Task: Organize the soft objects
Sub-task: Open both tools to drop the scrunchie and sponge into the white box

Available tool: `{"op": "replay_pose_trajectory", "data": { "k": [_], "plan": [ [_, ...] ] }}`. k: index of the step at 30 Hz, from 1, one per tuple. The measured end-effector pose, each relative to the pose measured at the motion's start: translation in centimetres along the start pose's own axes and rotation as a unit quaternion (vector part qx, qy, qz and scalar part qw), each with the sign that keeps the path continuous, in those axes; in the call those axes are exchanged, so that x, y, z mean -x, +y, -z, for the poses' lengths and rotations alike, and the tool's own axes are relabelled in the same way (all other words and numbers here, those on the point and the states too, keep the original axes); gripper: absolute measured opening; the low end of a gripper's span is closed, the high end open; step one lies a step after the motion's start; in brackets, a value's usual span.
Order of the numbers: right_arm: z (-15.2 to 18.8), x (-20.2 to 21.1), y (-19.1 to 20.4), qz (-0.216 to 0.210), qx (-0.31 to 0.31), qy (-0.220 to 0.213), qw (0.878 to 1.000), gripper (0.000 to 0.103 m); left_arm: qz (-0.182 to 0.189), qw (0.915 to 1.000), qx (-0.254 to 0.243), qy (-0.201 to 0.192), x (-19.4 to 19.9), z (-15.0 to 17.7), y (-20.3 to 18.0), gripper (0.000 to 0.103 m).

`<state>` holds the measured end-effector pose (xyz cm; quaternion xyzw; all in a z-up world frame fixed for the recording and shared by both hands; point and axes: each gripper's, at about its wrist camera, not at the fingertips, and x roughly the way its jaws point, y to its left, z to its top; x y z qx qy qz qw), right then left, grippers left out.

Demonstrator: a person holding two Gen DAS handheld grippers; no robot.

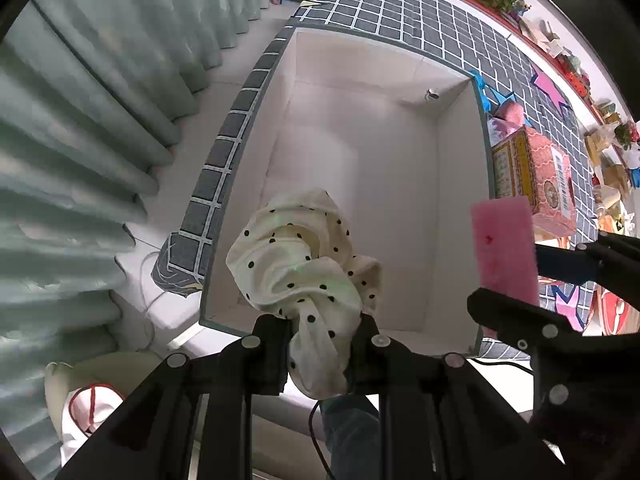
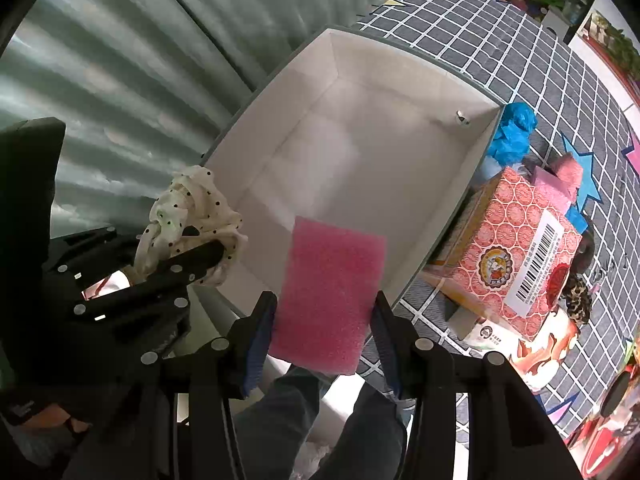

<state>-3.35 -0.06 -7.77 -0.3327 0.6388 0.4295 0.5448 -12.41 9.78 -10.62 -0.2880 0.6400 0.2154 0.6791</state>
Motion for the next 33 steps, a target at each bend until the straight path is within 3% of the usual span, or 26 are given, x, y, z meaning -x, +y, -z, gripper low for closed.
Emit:
{"op": "replay_pose_trajectory", "data": {
  "k": [30,33],
  "plan": [
    [-0.4,-0.5,0.2,-0.017,-0.003,0.003,1.000,0.049,-0.016,0.9998,-0.007,0.013,-0.8,0.3,-0.6,0.022],
    [-0.6,-0.5,0.2,-0.021,-0.003,0.001,1.000,0.049,-0.018,0.9998,-0.009,0.004,-0.7,0.3,-0.6,0.032]
  ]
}}
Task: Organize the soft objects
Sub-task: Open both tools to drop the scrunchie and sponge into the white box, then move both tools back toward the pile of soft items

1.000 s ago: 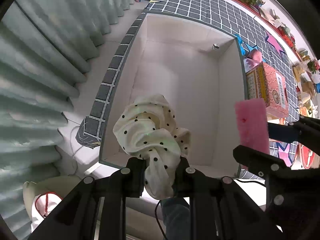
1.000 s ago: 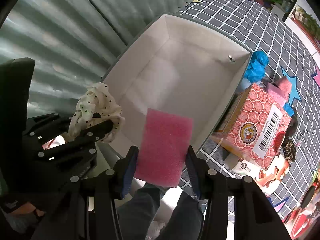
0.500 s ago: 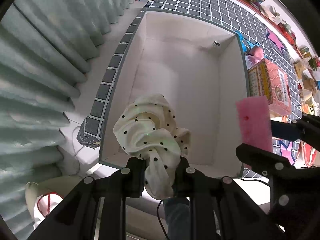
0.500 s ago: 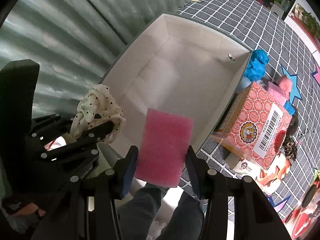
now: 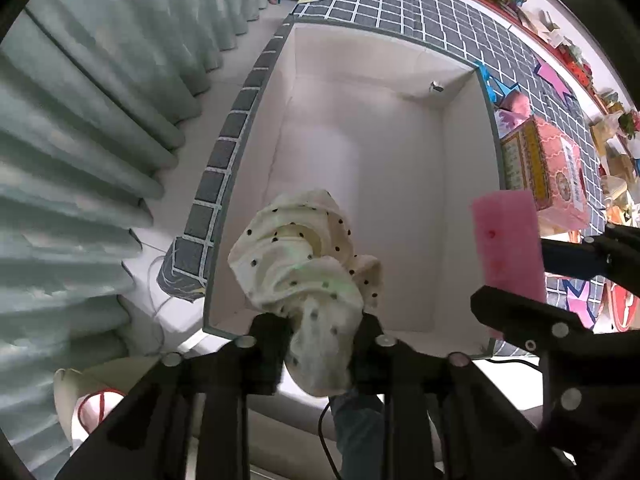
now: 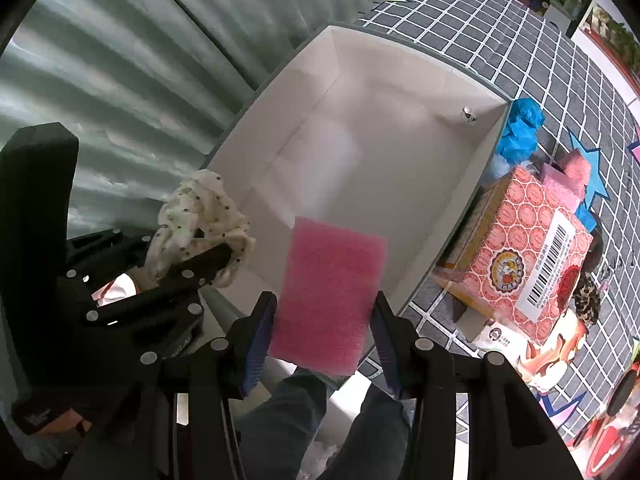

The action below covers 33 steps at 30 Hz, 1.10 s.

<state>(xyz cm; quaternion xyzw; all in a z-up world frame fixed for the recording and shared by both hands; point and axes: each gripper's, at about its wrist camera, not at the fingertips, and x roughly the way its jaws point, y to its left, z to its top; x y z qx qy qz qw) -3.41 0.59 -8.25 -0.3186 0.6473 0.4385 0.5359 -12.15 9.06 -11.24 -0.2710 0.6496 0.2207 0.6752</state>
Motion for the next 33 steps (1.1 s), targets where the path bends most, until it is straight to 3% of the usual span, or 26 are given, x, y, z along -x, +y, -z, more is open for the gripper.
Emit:
{"op": "replay_pose_trajectory", "data": {
  "k": [6,8,9,10,17,21,25,29,33],
  "plan": [
    [-0.1,0.3,-0.2,-0.007,-0.003,-0.006,1.000,0.053,-0.003,0.9998,0.015,-0.011,0.3,-0.2,0.7,0.070],
    [-0.1,0.6,-0.4,-0.002,-0.005,-0.011,1.000,0.066,-0.009,0.9997,0.022,-0.003,0.4,-0.3,1.1,0.080],
    [-0.1,0.8,-0.5,0.003,-0.005,-0.015,1.000,0.081,-0.012,0.9995,0.029,-0.005,0.4,-0.3,1.4,0.080],
    [-0.2,1.1,-0.5,0.004,-0.004,-0.020,1.000,0.087,-0.009,0.9993,0.034,-0.007,0.6,-0.4,1.6,0.082],
    [-0.6,3.2,-0.3,0.002,-0.004,-0.047,0.999,0.087,0.007,0.9981,0.061,-0.012,1.5,-1.0,2.4,0.103],
    [-0.8,5.6,-1.2,-0.002,-0.016,-0.073,0.997,0.087,0.027,0.9964,0.079,-0.008,2.0,-1.9,2.6,0.103],
    [-0.9,8.3,-4.1,0.009,-0.048,-0.104,0.993,0.087,0.038,0.9970,0.065,-0.021,2.9,-3.1,1.2,0.103],
    [-0.4,10.2,-9.3,0.028,-0.112,-0.126,0.985,0.087,0.053,0.9972,0.046,-0.025,3.6,-4.6,-1.0,0.103],
    [0.8,9.7,-15.2,0.045,-0.184,-0.112,0.976,0.087,0.057,0.9979,0.020,-0.024,3.8,-5.9,-3.7,0.103]
  ]
}}
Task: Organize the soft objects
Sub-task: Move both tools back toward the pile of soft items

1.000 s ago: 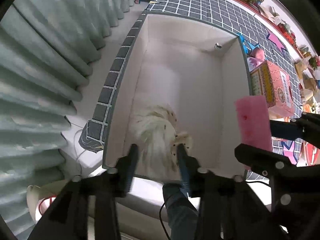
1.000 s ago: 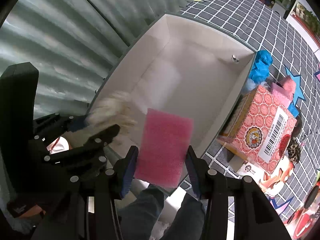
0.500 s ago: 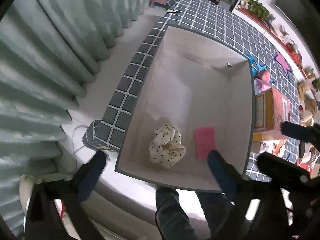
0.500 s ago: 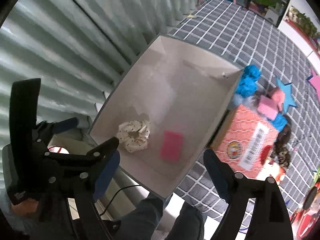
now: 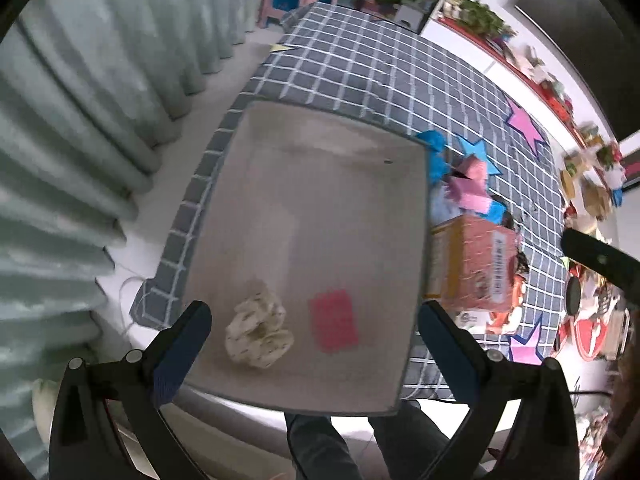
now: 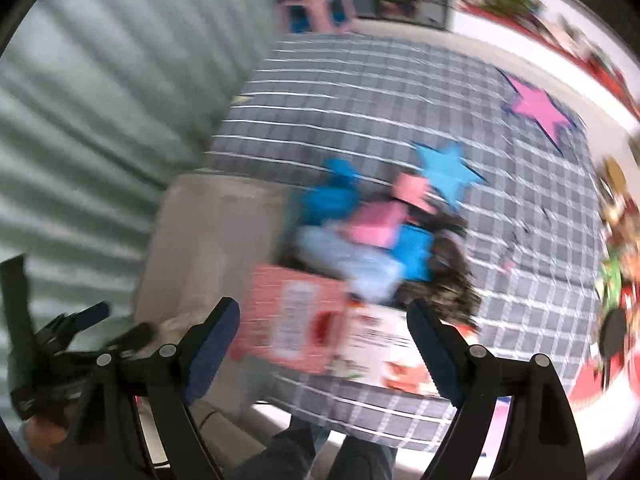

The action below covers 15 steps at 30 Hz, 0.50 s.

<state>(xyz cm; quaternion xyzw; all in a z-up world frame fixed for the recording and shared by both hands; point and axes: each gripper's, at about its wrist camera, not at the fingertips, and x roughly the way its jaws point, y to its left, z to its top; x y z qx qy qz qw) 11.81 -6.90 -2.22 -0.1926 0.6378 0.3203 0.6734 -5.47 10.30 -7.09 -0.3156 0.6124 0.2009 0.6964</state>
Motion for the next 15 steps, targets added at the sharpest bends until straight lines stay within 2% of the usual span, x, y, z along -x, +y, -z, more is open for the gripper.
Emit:
{"op": "replay_pose_trajectory", "data": {
  "k": [3,7,15],
  "plan": [
    [-0.1,-1.8,-4.0,0.020,-0.045,0.022,0.999,0.087,0.001,0.9999,-0.015,0.007,-0.3,-0.7,-1.8,0.103],
    [-0.3,-4.7,-7.8,0.022,-0.085,0.050,0.995,0.087,-0.002,0.9994,-0.030,0.016,-0.9,-1.4,-3.7,0.103],
    [-3.0,-9.4,-10.3,-0.002,-0.103,0.075,0.992,0.087,-0.013,0.9982,-0.048,0.033,-2.0,-2.4,-7.2,0.103]
  ]
}}
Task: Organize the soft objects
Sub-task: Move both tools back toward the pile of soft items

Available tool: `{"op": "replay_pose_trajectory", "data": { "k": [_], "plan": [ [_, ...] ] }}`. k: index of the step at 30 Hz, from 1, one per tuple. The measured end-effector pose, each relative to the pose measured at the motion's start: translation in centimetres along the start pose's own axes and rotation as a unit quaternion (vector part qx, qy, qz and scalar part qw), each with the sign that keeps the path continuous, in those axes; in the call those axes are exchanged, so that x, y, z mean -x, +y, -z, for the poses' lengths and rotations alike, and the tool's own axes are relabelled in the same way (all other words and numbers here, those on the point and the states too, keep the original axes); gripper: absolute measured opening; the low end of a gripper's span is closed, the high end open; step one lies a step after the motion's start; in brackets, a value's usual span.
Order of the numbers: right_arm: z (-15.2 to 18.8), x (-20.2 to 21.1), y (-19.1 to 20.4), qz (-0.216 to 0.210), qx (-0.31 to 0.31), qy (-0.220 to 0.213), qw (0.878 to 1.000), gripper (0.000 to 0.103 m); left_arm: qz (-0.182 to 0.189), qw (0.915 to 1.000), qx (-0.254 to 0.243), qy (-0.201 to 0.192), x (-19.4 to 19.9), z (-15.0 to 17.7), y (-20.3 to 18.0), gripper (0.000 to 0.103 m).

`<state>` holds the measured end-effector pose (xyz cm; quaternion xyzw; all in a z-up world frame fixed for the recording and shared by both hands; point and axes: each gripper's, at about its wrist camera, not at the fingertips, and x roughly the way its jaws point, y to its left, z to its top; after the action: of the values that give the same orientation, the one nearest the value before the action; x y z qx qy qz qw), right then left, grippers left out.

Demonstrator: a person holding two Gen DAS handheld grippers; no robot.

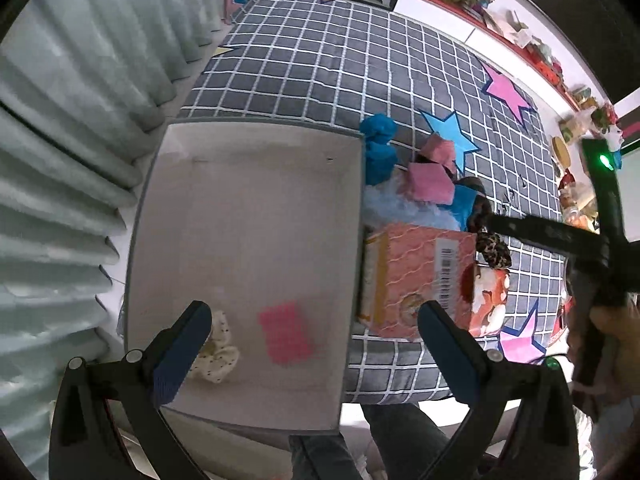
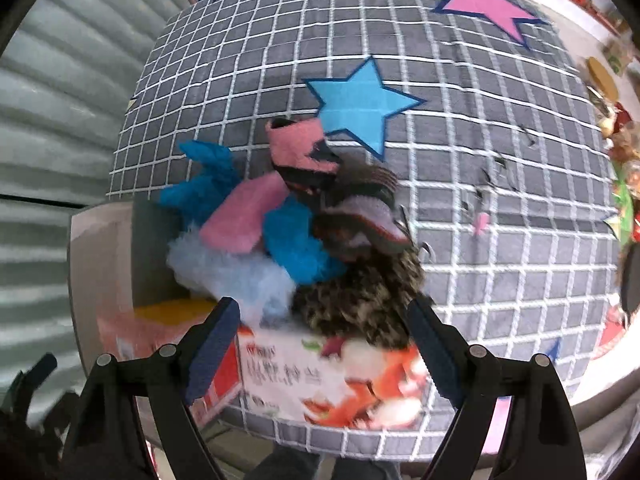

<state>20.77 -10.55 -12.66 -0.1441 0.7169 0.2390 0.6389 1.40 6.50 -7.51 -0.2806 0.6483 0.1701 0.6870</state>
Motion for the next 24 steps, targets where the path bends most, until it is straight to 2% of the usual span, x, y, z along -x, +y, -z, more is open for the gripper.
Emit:
{"op": "replay_pose_trajectory", "data": {
  "k": [4,9,11,13,15,18,24],
  "plan": [
    [-1.6,-2.1,1.6,-0.002,0.037,0.004,0.999,0.087,-0.005,1.0000,-0.001,0.007,-0.4,-0.6,-1.2,0.103],
    [-2.6,-6.1,4.2,0.028,0.100,0.022,0.994,0.087,-0.014,0.9998,0.003,0.016,-0.7,-1.5,-2.1,0.103],
    [-3.0,-7.2,4.6,0.053,0.119,0.018,0.991,0.100,-0.016,0.9997,0.004,0.019,-0.9,-1.8,-2.5,0.103],
    [-3.6,-7.9,4.2,0.083,0.120,0.006,0.989,0.103,-0.020,0.9996,0.003,0.021,-1.0,-2.2,-2.9,0.103],
    [-4.5,-7.9,3.0,0.116,0.112,-0.011,0.987,0.103,-0.022,0.9995,0.003,0.023,-1.0,-2.7,-3.5,0.103],
    [-6.0,-6.9,-0.1,0.127,0.083,-0.030,0.988,0.103,-0.019,0.9996,-0.002,0.022,-1.1,-3.5,-4.6,0.103],
    [-7.1,-5.5,-9.3,0.171,0.004,-0.019,0.985,0.103,-0.014,0.9993,-0.024,0.027,-1.7,-5.0,-7.6,0.103]
  ]
}}
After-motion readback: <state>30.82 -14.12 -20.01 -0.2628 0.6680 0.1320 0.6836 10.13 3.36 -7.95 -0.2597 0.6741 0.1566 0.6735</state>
